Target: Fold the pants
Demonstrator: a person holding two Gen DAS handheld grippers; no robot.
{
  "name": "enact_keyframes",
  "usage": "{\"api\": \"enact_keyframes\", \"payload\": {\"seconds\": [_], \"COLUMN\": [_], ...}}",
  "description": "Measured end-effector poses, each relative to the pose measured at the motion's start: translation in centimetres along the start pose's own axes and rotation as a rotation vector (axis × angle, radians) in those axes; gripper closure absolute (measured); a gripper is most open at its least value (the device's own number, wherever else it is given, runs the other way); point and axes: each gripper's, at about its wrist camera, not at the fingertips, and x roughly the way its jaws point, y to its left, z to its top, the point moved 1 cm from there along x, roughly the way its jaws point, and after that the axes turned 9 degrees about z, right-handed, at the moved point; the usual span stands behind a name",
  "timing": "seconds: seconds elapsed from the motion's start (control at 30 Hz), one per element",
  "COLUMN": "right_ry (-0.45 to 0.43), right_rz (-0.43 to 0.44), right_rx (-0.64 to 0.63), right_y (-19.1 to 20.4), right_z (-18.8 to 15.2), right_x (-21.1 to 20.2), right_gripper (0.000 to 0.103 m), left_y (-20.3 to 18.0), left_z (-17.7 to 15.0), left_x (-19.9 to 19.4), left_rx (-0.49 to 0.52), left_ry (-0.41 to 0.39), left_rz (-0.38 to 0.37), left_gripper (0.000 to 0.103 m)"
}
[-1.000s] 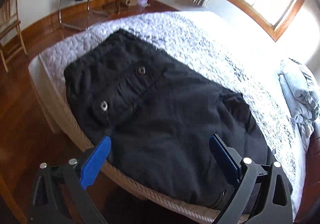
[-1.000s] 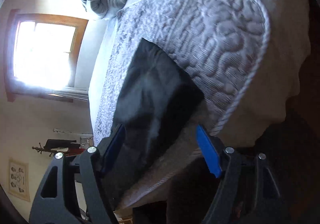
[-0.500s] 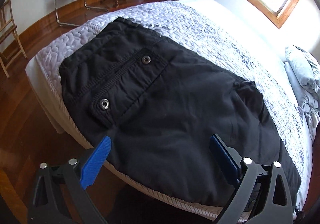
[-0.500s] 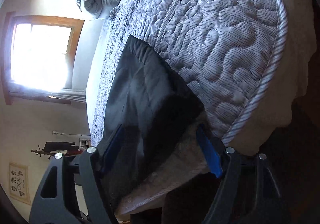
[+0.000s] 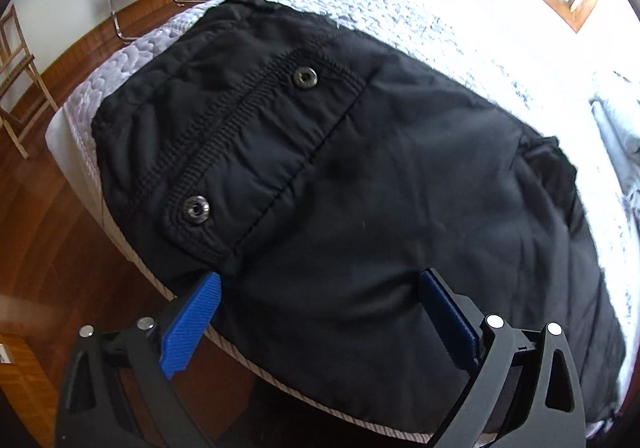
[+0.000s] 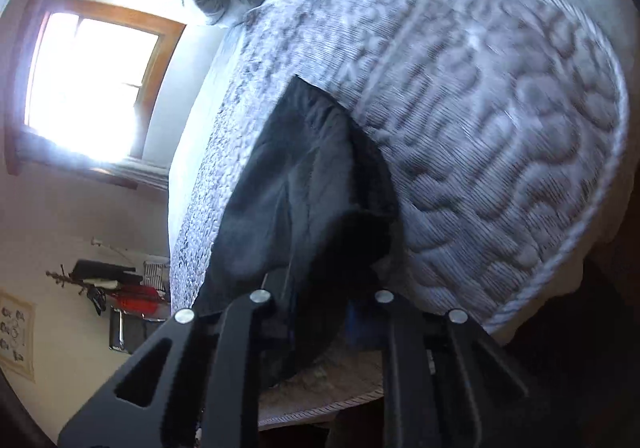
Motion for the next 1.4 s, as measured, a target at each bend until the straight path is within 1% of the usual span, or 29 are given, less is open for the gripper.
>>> {"api": "enact_keyframes", "payload": {"seconds": [0.1, 0.2, 0.27, 0.33, 0.37, 0.4, 0.47, 0.5, 0.57, 0.63, 0.73, 0.87, 1.0, 1.07, 1.13, 1.23, 1.33, 1.4], "right_ry": [0.007, 0.000, -0.019, -0.052, -0.065, -0.069, -0.064, -0.056, -0.053, -0.061, -0.084, -0.106, -0.097, -0.077, -0.032, 0.021, 0.083, 0.113], "right_rz": [0.021, 0.008, -0.017, -0.036, -0.062, -0.108, -0.165, -0.189, -0.190, -0.198, -0.244, -0.297, -0.274, -0.253, -0.224, -0.219, -0.192, -0.190], "right_rx": [-0.038, -0.098, -0.104, -0.071, -0.040, -0.007, 0.017, 0.025, 0.041, 0.037, -0.052, -0.278, -0.466, -0.543, -0.621, -0.744, -0.820, -0.862], "right_y": [2.0, 3.8, 3.7, 2.7, 1.8, 0.6, -1.1, -1.8, -2.7, -2.2, 1.0, 8.6, 15.7, 18.8, 21.9, 25.7, 28.3, 29.3], "right_z": [1.8, 3.7, 4.6, 5.4, 5.8, 6.2, 6.2, 6.3, 6.2, 6.4, 6.2, 5.1, 2.9, 1.3, -0.4, -3.3, -6.3, -8.0], "right_x": [0.0, -0.4, -1.1, -2.0, -2.4, -2.6, -2.6, -2.5, -2.4, -2.3, -2.1, -1.1, 0.5, 1.5, 3.3, 5.8, 8.1, 9.4], "right_gripper": [0.090, 0.091, 0.091, 0.091, 0.091, 0.091, 0.091, 0.091, 0.091, 0.091, 0.091, 0.091, 0.091, 0.091, 0.091, 0.091, 0.091, 0.091], "left_y": [-0.6, -1.7, -3.5, -5.2, -6.2, -7.5, -9.1, -9.6, -9.7, -9.3, -7.4, -3.9, -2.5, -1.9, -1.6, -2.3, -2.8, -2.5], "left_z": [0.4, 0.7, 0.7, 0.5, 0.4, 0.2, -0.2, -0.4, -0.6, -0.7, -0.5, -0.1, 0.1, 0.2, 0.3, 0.8, 0.6, 0.4], "left_x": [0.2, 0.6, 0.7, 0.6, 0.6, 0.6, 0.5, 0.4, 0.3, 0.0, -1.1, -3.0, -4.5, -4.9, -5.6, -6.6, -7.4, -8.2], "left_rx": [-0.041, -0.082, -0.051, -0.009, 0.019, 0.055, 0.104, 0.119, 0.116, 0.119, 0.103, 0.043, 0.026, 0.020, 0.017, 0.022, 0.037, 0.042], "left_ry": [0.010, 0.026, 0.030, 0.028, 0.029, 0.027, 0.019, 0.010, 0.003, 0.005, -0.005, -0.026, -0.052, -0.050, -0.051, -0.065, -0.086, -0.106], "left_rz": [0.023, 0.025, 0.021, -0.003, -0.015, -0.026, -0.028, -0.023, -0.020, -0.043, -0.096, -0.157, -0.191, -0.216, -0.244, -0.266, -0.261, -0.275], "left_gripper": [0.004, 0.003, 0.004, 0.004, 0.004, 0.004, 0.004, 0.004, 0.004, 0.004, 0.004, 0.004, 0.004, 0.004, 0.004, 0.004, 0.004, 0.004]}}
